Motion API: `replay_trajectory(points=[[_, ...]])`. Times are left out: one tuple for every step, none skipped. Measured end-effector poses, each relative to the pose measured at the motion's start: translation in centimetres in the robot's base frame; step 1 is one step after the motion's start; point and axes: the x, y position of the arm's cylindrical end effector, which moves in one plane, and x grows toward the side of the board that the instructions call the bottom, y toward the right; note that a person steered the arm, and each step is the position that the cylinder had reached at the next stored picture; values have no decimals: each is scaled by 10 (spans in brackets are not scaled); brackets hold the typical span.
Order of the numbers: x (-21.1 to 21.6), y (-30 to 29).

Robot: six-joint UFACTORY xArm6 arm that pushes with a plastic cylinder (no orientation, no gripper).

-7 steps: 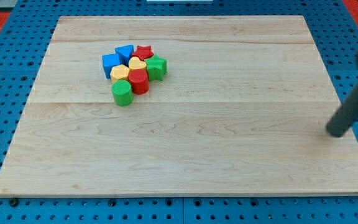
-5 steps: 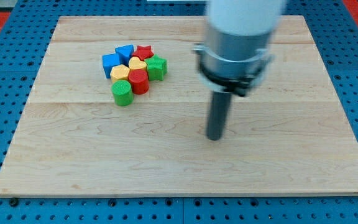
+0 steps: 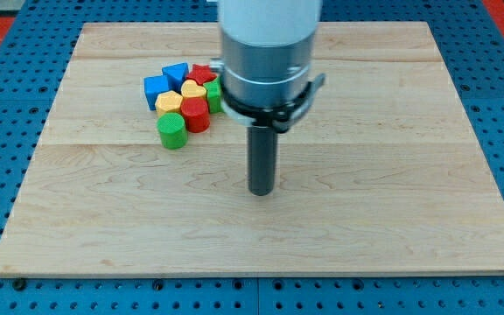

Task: Push both the circles to the bottom side of the green star

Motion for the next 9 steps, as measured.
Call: replay_trajectory(points=[[-26, -10], [-32, -63], [-45, -120], [-53, -125], [-86, -106], [-91, -51], [-94, -32], [-53, -27], [-79, 54]])
